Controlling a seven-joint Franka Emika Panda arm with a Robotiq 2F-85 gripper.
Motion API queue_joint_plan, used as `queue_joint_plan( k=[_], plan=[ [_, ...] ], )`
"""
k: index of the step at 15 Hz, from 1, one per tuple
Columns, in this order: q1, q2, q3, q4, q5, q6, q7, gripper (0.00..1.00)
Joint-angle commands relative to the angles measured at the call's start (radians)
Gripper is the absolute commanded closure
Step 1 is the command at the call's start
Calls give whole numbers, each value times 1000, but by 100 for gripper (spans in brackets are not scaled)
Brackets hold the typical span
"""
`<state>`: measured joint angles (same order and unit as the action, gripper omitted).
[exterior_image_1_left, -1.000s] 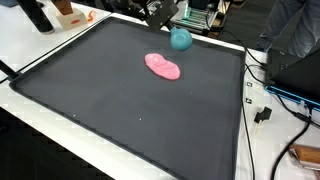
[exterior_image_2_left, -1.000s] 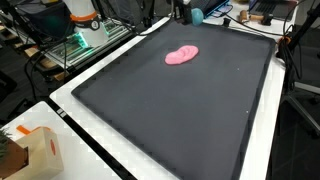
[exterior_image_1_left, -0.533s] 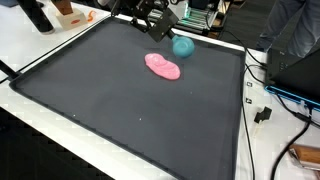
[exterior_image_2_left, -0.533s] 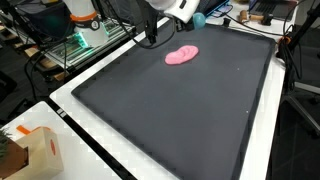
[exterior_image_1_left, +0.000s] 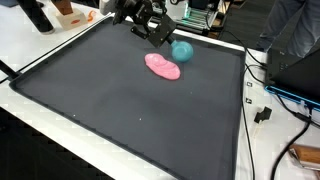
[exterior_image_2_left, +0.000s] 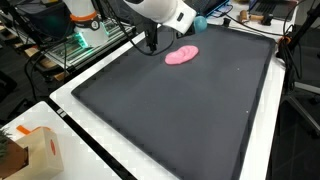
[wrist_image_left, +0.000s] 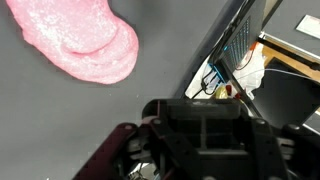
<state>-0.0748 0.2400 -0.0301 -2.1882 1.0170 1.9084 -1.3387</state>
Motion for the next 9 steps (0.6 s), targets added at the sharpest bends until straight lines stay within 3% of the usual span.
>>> queue_joint_plan(
  k=[1,9],
  plan=[
    [-14,16,1,-7,59,-17,-28,65],
    [-10,52,2,-2,55,-29,-17,65]
  ],
)
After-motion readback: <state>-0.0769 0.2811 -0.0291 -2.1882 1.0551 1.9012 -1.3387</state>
